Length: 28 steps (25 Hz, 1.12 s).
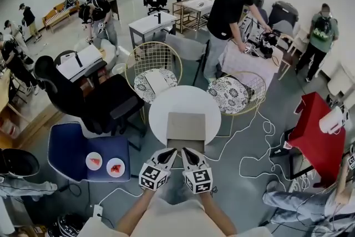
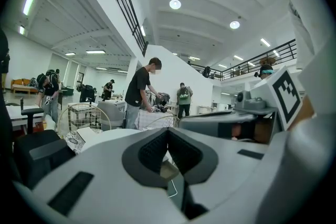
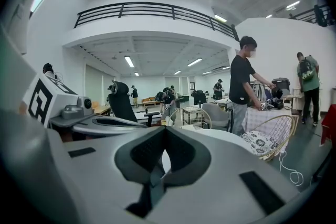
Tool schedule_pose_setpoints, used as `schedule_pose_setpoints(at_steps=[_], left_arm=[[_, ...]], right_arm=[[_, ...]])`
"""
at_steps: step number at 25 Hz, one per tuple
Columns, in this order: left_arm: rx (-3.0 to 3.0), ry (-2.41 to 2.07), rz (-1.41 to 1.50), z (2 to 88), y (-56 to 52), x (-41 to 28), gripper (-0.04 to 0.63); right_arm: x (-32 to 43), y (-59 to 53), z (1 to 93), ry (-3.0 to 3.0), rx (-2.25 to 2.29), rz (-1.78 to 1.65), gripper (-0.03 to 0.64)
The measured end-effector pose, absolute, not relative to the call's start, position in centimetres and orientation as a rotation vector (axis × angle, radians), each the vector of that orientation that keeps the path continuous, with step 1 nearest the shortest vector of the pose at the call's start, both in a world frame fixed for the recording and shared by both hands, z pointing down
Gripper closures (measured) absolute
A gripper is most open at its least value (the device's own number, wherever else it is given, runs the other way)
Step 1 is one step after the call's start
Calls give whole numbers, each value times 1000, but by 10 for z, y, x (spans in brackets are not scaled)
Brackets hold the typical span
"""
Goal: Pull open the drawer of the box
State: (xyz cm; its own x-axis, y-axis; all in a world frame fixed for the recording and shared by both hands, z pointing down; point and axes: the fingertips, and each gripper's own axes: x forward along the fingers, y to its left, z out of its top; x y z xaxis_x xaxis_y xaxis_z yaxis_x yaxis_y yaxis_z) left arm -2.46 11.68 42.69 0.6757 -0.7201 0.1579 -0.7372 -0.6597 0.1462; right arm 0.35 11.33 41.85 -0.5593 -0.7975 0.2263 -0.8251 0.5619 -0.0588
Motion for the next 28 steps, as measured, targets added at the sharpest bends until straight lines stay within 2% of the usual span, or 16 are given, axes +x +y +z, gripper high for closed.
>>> schedule_pose_setpoints(at_steps=[12,28], left_arm=[[2685,-1169,127,438,210,-38,584],[2707,-1141,136,433,261,-34,584]], right_arm=[[-6,206,428,-2586,1401,242,601],[0,257,423,-2569,1442,235,601]])
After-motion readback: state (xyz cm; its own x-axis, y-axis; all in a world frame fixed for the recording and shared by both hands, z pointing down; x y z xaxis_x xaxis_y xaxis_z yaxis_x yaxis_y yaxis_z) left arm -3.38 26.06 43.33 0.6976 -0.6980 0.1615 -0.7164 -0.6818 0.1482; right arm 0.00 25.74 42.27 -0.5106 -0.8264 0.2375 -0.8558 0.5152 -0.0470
